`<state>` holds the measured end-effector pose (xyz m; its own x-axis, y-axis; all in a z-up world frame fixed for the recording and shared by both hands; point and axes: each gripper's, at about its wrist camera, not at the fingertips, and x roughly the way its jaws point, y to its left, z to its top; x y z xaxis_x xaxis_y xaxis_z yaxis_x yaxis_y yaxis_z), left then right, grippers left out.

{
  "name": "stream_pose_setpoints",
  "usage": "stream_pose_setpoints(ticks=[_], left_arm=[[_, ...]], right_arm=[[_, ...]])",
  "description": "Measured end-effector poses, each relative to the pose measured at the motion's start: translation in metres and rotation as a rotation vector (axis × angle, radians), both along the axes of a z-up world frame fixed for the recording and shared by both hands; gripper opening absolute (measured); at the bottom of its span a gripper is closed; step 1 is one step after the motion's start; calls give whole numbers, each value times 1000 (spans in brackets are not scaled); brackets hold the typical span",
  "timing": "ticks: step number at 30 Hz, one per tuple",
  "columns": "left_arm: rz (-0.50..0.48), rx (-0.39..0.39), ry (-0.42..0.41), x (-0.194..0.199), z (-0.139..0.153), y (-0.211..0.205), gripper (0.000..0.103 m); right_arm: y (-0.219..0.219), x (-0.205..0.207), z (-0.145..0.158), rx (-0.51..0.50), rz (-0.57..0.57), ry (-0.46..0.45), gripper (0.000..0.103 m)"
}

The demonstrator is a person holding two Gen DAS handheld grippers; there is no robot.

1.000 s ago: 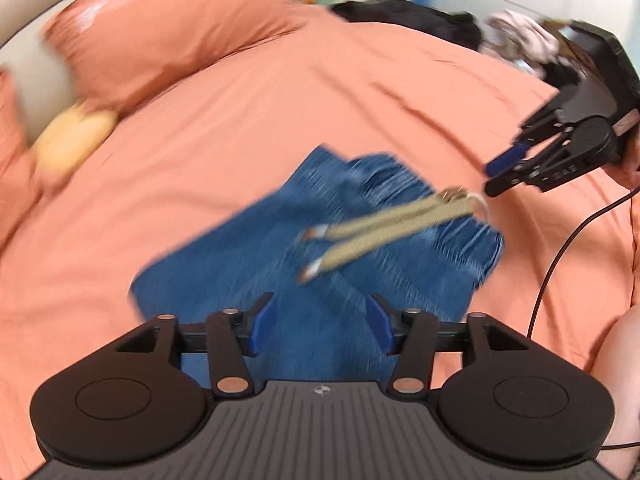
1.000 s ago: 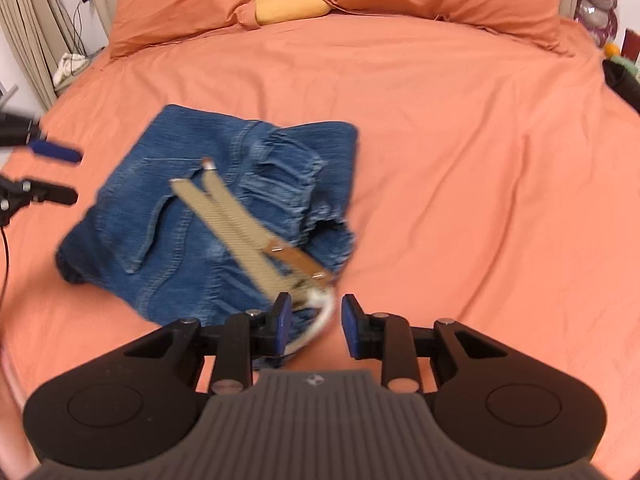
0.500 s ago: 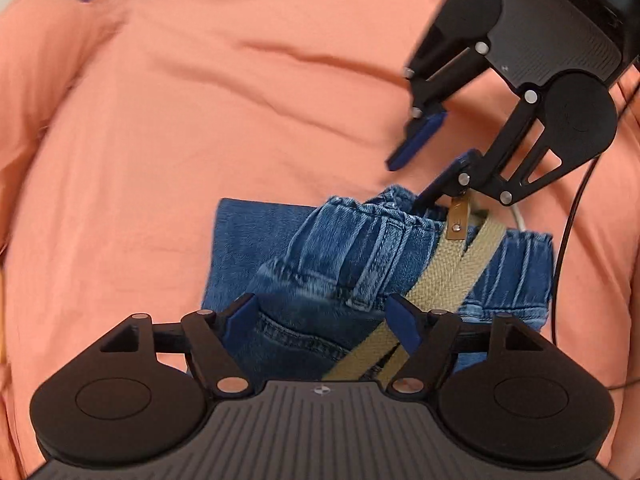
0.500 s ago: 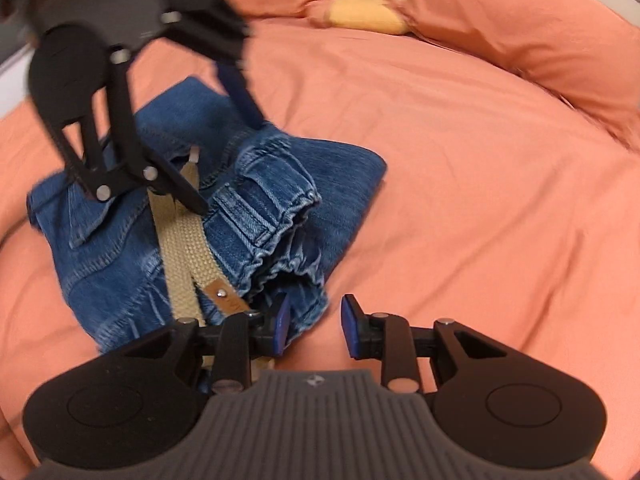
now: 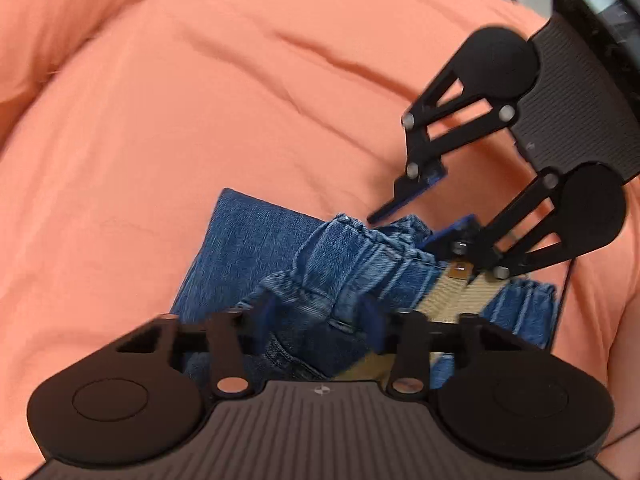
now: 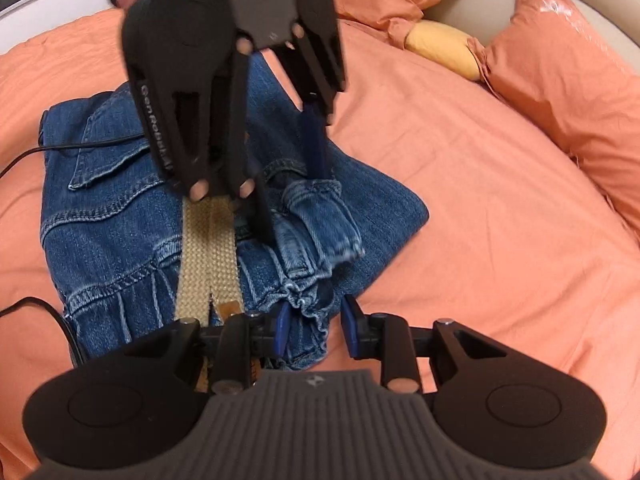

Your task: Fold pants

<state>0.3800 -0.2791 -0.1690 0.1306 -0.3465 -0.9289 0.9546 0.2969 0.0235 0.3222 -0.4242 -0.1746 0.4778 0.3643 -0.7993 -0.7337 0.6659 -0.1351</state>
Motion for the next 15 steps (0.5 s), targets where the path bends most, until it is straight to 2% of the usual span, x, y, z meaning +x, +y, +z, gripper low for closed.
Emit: stream_pose_setpoints(ticks=[2,3,4,9,10,12,13,14,15], left_arm=[[43,-46,-26,-10,11,14,18],[60,-68,-45,-14,17,21,13],[77,-81,-55,-18,21,27,0],[96,-135,-68,-26,43,41,0],[103,-149,-91,-26,47,41,7],[74,-156,-108,-21,53,35,39],[30,-141,-83,-18,55,30,70],[-13,-126,-79,-16,54,25,77],[-36,-103,-106,-16,53,20,75]], right_arm=[[3,-3,2,0,7,-10,10],[5,-5,1,-7,5,-17,4],[5,-7,3,-16,-4,-14,3],[0,-1,25,52,-74,23,2],[2,-1,27,47,-73,26,2],[2,0,27,55,-106,45,2],[0,1,28,86,-130,58,2],[-4,2,30,124,-157,64,2],[-9,3,31,165,-185,73,2]])
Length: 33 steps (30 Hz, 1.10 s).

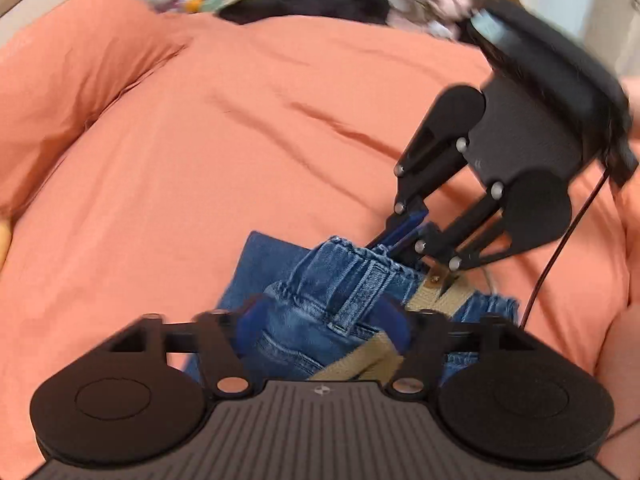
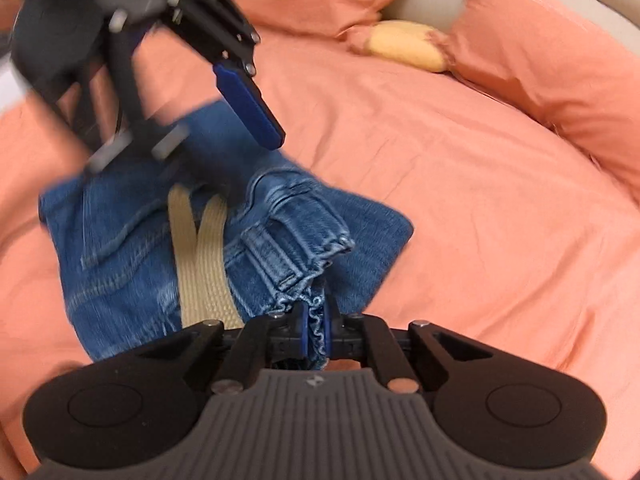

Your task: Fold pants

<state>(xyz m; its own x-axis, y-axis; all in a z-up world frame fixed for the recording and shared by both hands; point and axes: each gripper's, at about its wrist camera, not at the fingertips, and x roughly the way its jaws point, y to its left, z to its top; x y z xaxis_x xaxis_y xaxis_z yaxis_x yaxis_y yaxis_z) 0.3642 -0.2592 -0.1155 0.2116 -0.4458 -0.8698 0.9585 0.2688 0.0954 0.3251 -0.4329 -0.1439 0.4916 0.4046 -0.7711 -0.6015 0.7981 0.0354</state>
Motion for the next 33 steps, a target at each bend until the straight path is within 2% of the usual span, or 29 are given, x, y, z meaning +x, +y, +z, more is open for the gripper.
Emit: stream_pose_setpoints(ticks=[3,5,8,9,11,12,14,18,21,29,33], left_arm=[[-57,109,-35,12,-19,-15,77],[-65,135,20,25,-32,-23,85],[-66,138,129,43,-49,-32,86],[-46,135,175,49,-54,-33,84],[-5,119,273,61,-63,-30,71],[20,102,297,63,-65,-28,68],[41,66,314,62,-68,-22,47],[68,37,158,31,-60,-12,34],[88,-18,101,13,-43,3,29],[36,-164,16,-28,23,66,28],[70,-179,-4,-31,26,66,27]], right_arm=[[-12,3,-2,104,-50,31,2],[-15,1,-4,134,-53,42,2],[-16,-1,-7,141,-35,48,2],[-16,-1,-10,132,-29,47,2],[-18,-1,-15,130,-27,59,2],[-19,0,-17,134,-29,62,2],[-19,3,-21,134,-33,62,2],[-16,8,-26,100,-36,71,2],[-11,7,-25,67,-42,58,2],[9,5,15,48,17,-70,1],[18,26,22,57,-15,-114,0]])
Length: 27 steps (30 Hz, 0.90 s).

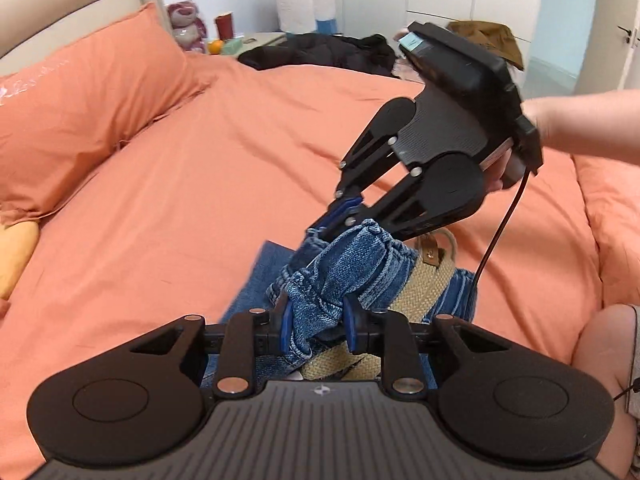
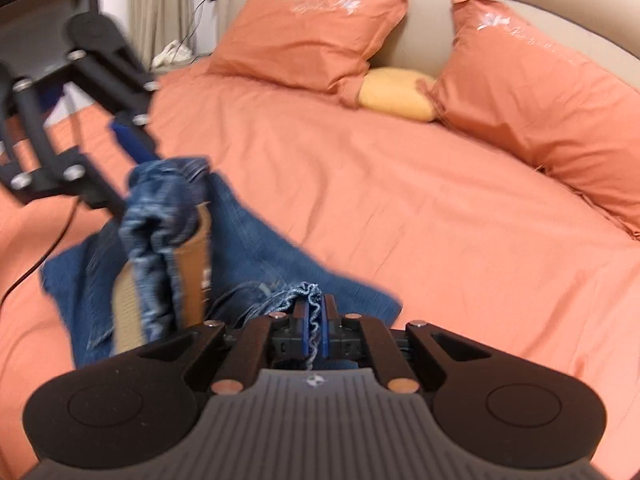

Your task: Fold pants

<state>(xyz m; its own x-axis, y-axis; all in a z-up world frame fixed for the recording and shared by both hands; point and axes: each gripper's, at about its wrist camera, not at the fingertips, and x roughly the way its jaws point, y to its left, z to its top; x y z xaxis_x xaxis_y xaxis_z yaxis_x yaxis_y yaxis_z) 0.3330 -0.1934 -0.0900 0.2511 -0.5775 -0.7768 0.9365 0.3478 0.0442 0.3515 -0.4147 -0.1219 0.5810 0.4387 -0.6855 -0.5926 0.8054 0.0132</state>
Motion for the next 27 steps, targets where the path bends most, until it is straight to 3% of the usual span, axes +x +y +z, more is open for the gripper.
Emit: stream_pose_setpoints(ticks=[3,7,12,15,18,22,24,27], left_arm=[[2,11,13,9,-6,-15,27],[-6,55,51,26,-27,-37,27],[11,112,138,59,-63,-72,27],[-9,159,149,66,-78,-84,27],[-12,184,159,71,-85,-93,29],[10,205,159,73,-94,-102,31],[23,203,152,73,-96,-104,33],[63,199,150,72,-93,-105,37]], right_arm=[[6,18,-7,-22,-30,-12,0],[1,36,-30,-66,-55,59,0],[-21,38,-49,-11,-130,142,4],[-31,33,-51,-37,-154,154,23],[-38,32,-50,-85,-212,161,24],[-58,25,-38,26,-352,247,24],[-58,16,-26,104,-369,267,24],[-39,0,-12,142,-365,293,24]])
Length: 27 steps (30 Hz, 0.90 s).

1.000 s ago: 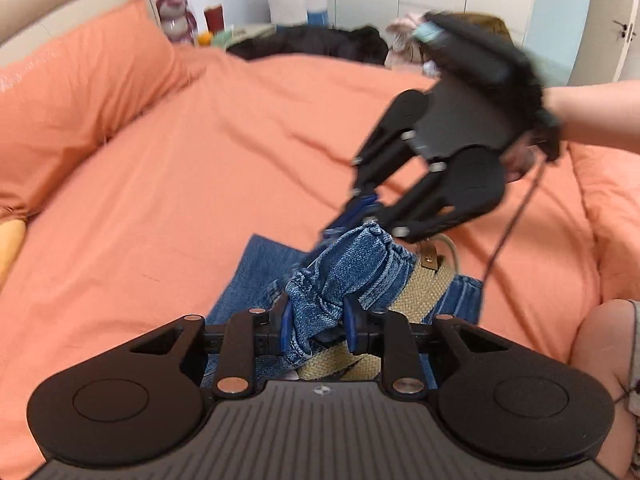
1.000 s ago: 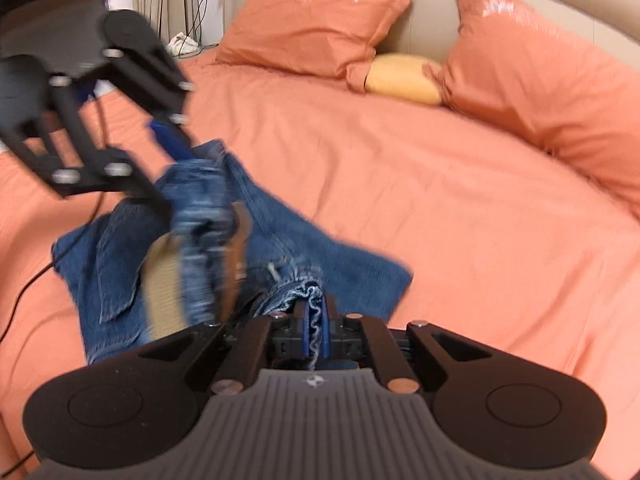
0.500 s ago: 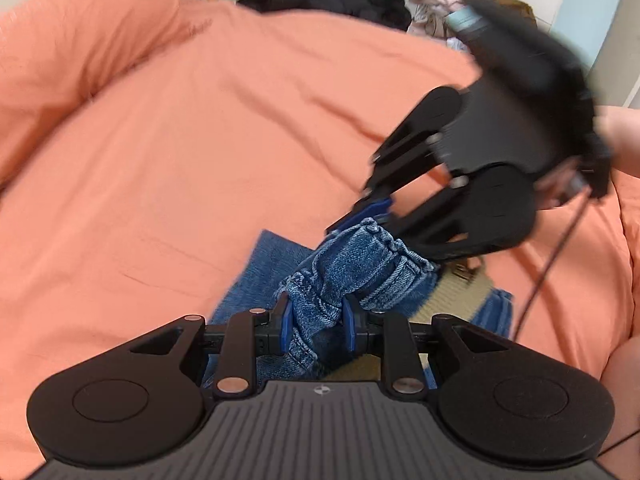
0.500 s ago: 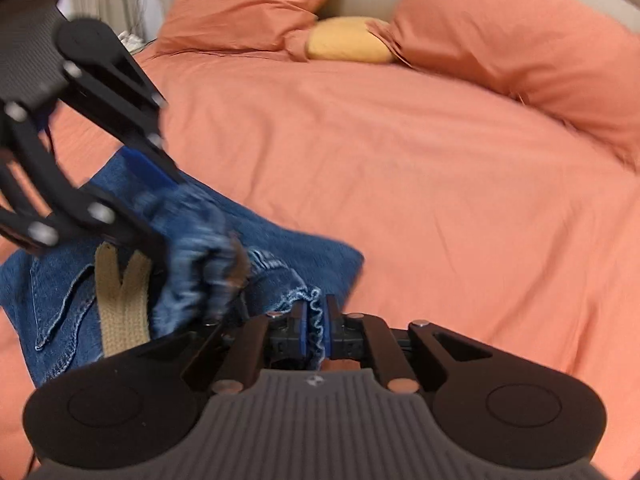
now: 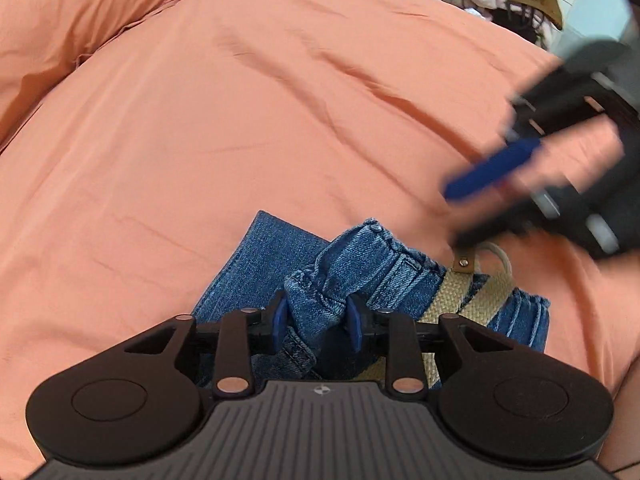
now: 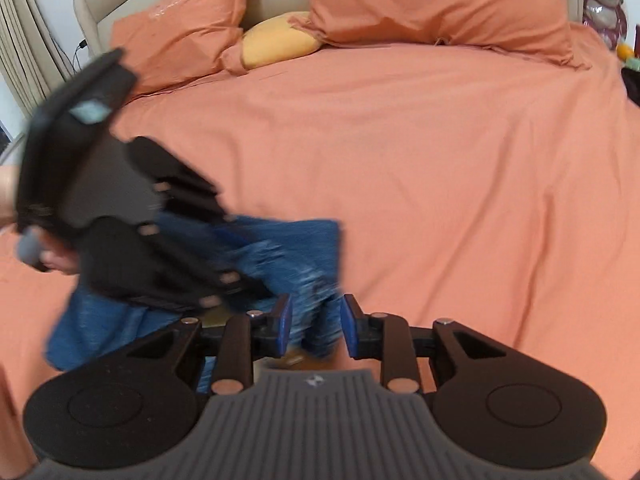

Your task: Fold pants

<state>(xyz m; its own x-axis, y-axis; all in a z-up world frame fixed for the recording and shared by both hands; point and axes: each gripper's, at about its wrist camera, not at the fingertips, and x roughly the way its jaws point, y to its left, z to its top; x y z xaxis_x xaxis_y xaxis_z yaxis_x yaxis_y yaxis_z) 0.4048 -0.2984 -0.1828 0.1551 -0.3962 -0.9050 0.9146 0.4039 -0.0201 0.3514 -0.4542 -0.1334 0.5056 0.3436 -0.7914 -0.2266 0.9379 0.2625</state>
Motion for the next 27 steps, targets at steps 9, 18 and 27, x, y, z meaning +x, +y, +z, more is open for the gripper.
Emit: stream_pose_setpoints(ticks=[9,18,27], left_arm=[[123,-20,-124,-28,40,40,70],[334,-24,-149,-43,65,159,67],[571,-100,-134,-34,57,225,37]], right_arm=[[54,-34,-15,-69,11,8,24],[57,-29,-60,-97,-95,72,21],[73,-22,-7,-147,-132,-31,23]])
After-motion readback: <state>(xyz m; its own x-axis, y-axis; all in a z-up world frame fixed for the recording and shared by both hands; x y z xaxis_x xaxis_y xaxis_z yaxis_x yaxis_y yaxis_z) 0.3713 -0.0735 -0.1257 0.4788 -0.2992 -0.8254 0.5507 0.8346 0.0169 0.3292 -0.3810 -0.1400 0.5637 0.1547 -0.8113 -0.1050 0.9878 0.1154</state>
